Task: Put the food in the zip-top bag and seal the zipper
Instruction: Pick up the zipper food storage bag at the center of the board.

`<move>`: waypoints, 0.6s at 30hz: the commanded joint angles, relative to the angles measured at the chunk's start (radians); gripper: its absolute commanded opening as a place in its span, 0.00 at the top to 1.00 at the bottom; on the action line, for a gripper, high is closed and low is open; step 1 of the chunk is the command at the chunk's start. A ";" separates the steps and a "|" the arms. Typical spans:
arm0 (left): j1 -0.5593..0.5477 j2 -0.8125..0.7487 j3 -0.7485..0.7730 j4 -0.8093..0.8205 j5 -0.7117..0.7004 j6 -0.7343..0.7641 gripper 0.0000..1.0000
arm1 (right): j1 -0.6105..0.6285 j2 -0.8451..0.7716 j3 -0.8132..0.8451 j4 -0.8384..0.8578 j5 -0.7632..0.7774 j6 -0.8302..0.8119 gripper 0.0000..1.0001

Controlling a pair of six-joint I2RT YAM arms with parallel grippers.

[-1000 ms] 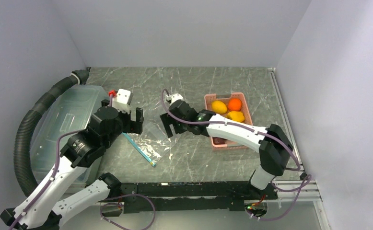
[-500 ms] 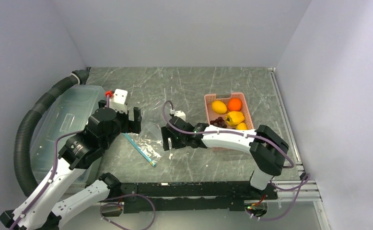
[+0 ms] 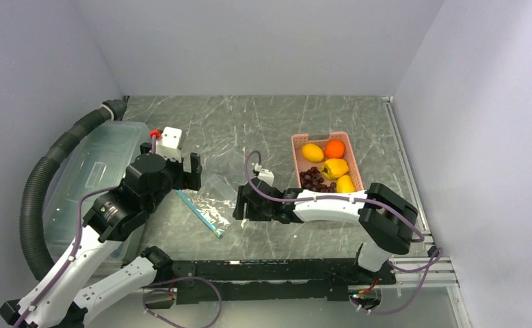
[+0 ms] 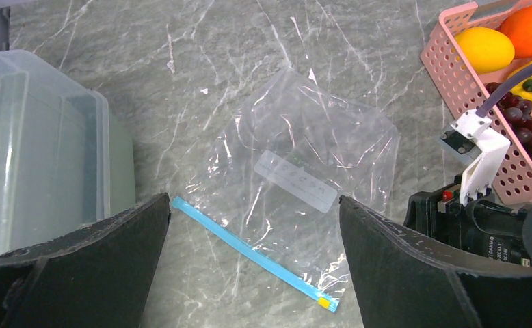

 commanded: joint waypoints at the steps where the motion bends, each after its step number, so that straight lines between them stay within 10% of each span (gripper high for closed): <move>1: 0.000 -0.007 -0.007 0.015 0.007 -0.005 0.01 | 0.002 -0.006 -0.025 0.123 0.019 0.101 0.32; 18: 0.000 -0.010 -0.006 0.016 0.019 -0.001 0.01 | 0.003 0.134 -0.043 0.256 -0.023 0.221 0.41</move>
